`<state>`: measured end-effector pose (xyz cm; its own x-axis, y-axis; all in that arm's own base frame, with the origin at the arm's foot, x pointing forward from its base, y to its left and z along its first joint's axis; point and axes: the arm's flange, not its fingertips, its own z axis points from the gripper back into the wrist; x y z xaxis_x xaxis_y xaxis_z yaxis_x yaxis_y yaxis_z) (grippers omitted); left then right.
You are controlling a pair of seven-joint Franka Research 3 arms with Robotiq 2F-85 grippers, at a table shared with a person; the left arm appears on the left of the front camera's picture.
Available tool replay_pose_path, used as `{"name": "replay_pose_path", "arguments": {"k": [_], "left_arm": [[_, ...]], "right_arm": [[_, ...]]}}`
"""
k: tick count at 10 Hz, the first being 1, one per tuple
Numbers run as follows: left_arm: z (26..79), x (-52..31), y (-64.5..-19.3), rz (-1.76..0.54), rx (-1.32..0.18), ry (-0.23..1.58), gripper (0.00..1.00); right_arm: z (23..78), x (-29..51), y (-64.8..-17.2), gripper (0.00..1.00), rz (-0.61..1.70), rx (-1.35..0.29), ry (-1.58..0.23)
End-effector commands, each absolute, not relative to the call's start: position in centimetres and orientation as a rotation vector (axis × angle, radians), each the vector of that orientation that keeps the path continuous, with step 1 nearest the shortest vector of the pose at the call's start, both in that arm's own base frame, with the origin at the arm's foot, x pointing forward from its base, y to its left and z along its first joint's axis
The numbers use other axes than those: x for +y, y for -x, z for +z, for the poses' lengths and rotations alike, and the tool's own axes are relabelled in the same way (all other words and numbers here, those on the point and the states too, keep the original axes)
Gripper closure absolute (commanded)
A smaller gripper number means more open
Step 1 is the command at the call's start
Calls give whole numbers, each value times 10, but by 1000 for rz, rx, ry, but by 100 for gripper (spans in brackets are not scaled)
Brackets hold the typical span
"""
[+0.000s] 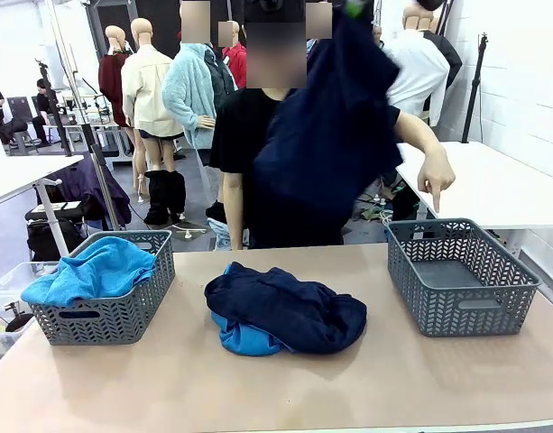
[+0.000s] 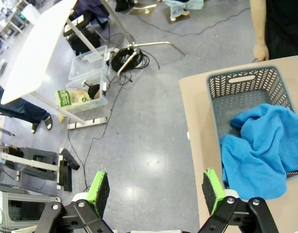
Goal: Sort the tops and bottoms.
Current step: Sort the clothes according to human instructions.
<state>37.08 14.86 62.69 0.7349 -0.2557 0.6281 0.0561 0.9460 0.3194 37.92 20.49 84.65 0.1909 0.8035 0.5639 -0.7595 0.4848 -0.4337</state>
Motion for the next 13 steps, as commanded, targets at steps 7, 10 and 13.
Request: {"name": "replay_pose_path", "arguments": {"k": [7, 10, 13], "left_arm": [[627, 147, -371, -162, -726, -293, 0], [627, 147, -371, -162, -726, -293, 0], [627, 147, -371, -162, -726, -293, 0]], "right_arm": [[709, 80, -407, 100, 701, -801, 111], [647, 54, -427, 100, 571, -736, 83], [615, 29, -430, 100, 425, -692, 89]]}}
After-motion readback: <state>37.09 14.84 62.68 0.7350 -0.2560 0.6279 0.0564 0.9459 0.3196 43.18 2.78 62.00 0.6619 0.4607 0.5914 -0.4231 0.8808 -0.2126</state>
